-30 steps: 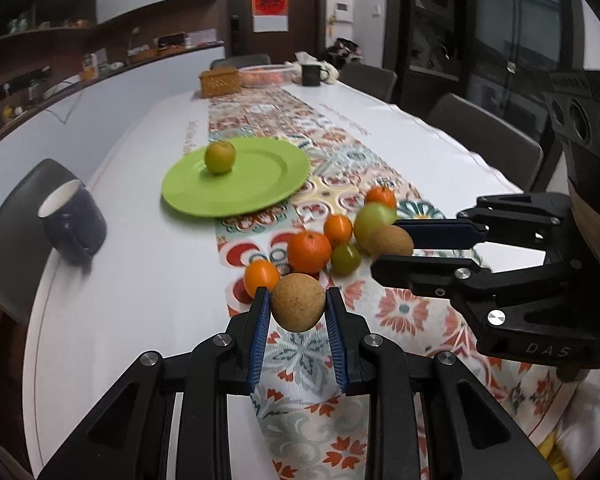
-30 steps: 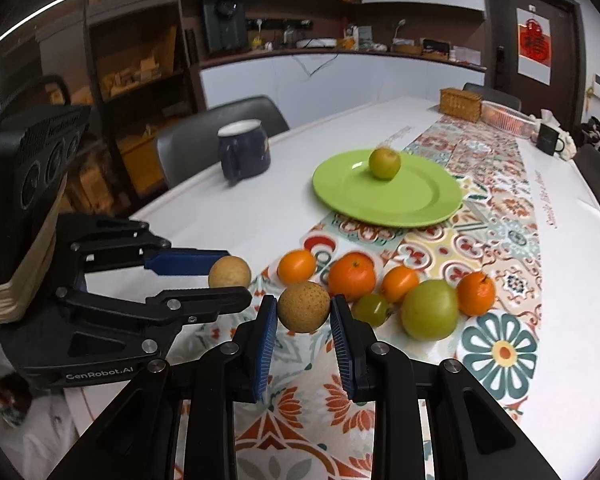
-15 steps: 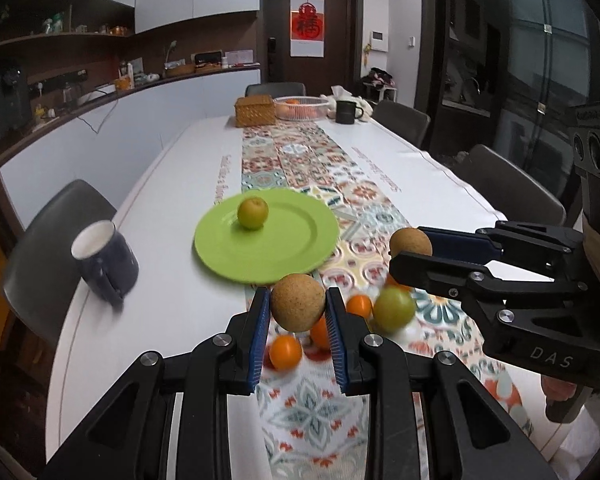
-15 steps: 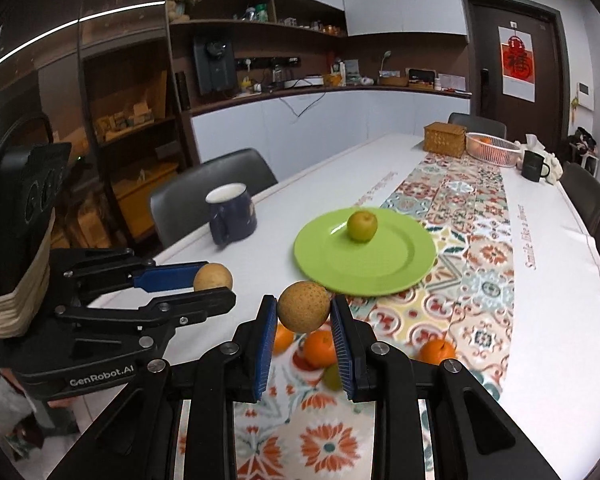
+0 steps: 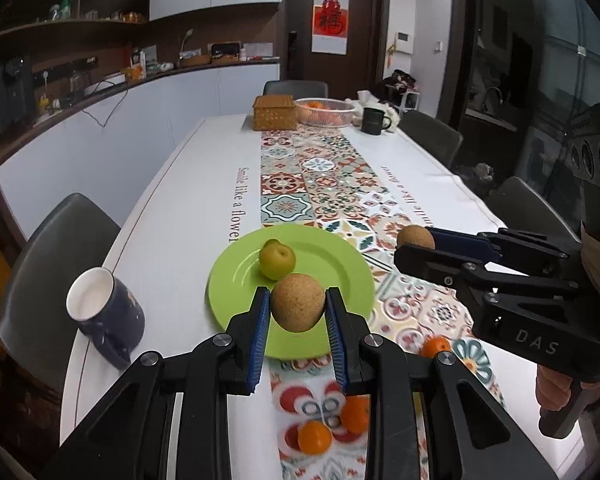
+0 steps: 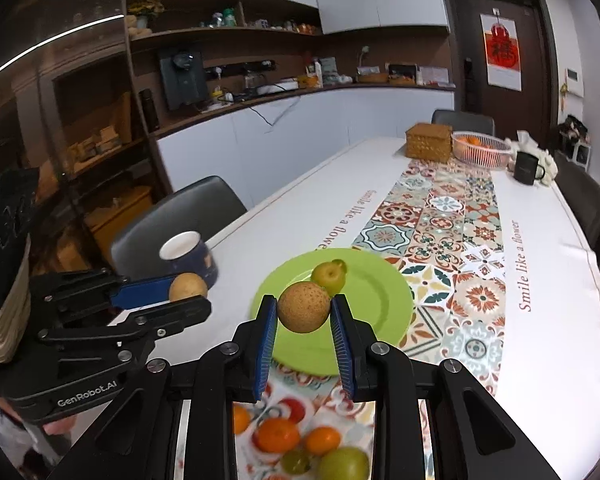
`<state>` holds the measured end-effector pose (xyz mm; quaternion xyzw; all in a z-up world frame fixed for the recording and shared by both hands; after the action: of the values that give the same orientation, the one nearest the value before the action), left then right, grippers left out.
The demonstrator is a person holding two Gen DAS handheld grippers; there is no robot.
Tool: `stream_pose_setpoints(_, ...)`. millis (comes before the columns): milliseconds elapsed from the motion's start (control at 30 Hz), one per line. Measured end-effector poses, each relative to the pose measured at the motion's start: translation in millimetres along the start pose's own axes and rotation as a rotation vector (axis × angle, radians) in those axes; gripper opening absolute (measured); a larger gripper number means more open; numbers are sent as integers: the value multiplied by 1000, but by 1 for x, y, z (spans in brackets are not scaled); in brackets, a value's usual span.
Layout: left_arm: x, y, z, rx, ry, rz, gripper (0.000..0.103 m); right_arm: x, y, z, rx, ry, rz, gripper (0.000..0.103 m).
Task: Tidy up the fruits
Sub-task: 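Lower both brown pears onto the green plate and open both tools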
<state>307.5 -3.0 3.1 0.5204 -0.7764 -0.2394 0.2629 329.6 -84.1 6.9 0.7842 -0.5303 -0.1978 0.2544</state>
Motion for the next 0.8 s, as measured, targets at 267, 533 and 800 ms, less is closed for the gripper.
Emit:
stream_pose_setpoints(267, -28, -51, -5, -73, 35, -4, 28, 17, -64, -2, -132, 1, 45, 29)
stream_pose_setpoints(533, -48, -106, 11, -175, 107, 3, 28, 25, -118, 17, -265, 34, 95, 29)
stream_pose_setpoints(800, -61, -139, 27, -252, 143, -4, 28, 24, -148, 40, -355, 37, 91, 29)
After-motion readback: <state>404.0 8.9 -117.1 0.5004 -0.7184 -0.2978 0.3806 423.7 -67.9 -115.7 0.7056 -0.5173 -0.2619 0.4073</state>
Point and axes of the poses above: each gripper's, at about its wrist camera, not at the fingertips, and y roughly against the way its jaws point, x to its right, z to its underside, the point moved 10 cm from there along -y, roughly the way its jaws point, and after that the axes turned 11 degrees about z, right-handed, at the moved point
